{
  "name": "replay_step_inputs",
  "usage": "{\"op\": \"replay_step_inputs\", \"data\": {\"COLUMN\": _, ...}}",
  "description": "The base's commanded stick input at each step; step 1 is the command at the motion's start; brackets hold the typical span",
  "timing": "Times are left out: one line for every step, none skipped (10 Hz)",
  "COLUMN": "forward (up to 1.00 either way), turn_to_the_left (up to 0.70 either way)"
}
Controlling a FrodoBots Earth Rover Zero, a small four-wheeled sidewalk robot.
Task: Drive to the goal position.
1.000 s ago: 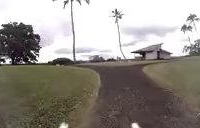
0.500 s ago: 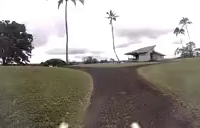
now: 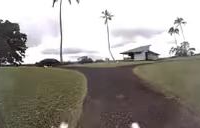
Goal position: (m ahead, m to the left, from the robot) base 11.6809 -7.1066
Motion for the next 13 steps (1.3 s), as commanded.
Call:
{"op": "replay_step_inputs", "data": {"forward": 0.70, "turn_to_the_left": -0.05}}
{"op": "replay_step_inputs", "data": {"forward": 0.70, "turn_to_the_left": -0.19}}
{"op": "replay_step_inputs", "data": {"forward": 0.70, "turn_to_the_left": -0.27}}
{"op": "replay_step_inputs", "data": {"forward": 0.70, "turn_to_the_left": -0.19}}
{"op": "replay_step_inputs", "data": {"forward": 0.70, "turn_to_the_left": 0.00}}
{"op": "replay_step_inputs", "data": {"forward": 0.70, "turn_to_the_left": 0.00}}
{"op": "replay_step_inputs", "data": {"forward": 0.70, "turn_to_the_left": 0.00}}
{"op": "replay_step_inputs", "data": {"forward": 0.70, "turn_to_the_left": 0.00}}
{"op": "replay_step_inputs", "data": {"forward": 0.70, "turn_to_the_left": 0.00}}
{"op": "replay_step_inputs", "data": {"forward": 0.70, "turn_to_the_left": 0.00}}
{"op": "replay_step_inputs", "data": {"forward": 0.70, "turn_to_the_left": 0.00}}
{"op": "replay_step_inputs", "data": {"forward": 0.70, "turn_to_the_left": 0.00}}
{"op": "replay_step_inputs", "data": {"forward": 0.70, "turn_to_the_left": 0.00}}
